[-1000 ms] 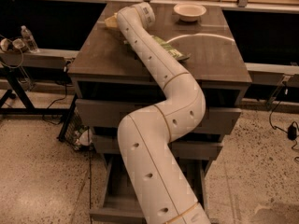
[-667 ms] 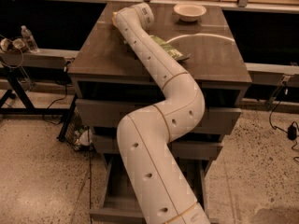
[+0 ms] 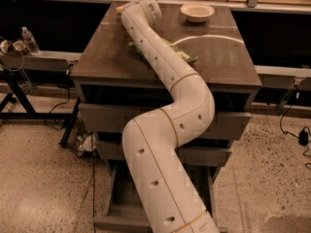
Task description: Place sponge into bottom drawer
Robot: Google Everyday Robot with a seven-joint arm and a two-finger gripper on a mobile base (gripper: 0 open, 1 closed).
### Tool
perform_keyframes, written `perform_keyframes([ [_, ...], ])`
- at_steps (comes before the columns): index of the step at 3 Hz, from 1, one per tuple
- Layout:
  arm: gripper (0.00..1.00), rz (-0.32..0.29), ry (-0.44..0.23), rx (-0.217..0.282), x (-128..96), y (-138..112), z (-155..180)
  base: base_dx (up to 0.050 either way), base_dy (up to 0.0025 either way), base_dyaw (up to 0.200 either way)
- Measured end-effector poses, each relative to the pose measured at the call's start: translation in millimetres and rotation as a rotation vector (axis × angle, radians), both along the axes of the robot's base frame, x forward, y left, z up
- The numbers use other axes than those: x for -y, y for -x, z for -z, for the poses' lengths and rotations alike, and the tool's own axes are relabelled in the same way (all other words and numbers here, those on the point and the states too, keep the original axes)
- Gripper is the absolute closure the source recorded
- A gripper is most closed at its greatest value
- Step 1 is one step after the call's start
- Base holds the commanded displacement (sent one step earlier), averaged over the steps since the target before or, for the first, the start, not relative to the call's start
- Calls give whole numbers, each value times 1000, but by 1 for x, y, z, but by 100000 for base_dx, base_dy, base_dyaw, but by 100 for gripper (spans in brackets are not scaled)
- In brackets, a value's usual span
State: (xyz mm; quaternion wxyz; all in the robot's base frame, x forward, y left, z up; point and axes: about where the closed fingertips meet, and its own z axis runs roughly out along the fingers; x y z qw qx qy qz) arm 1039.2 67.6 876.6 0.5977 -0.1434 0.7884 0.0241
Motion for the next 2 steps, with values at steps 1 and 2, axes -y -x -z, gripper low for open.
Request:
perform_keyframes([
  [1,100,-10,9,41,1,4,-30,0,0,0],
  [2,100,-20,19,53,7,11,-52,0,0,0],
])
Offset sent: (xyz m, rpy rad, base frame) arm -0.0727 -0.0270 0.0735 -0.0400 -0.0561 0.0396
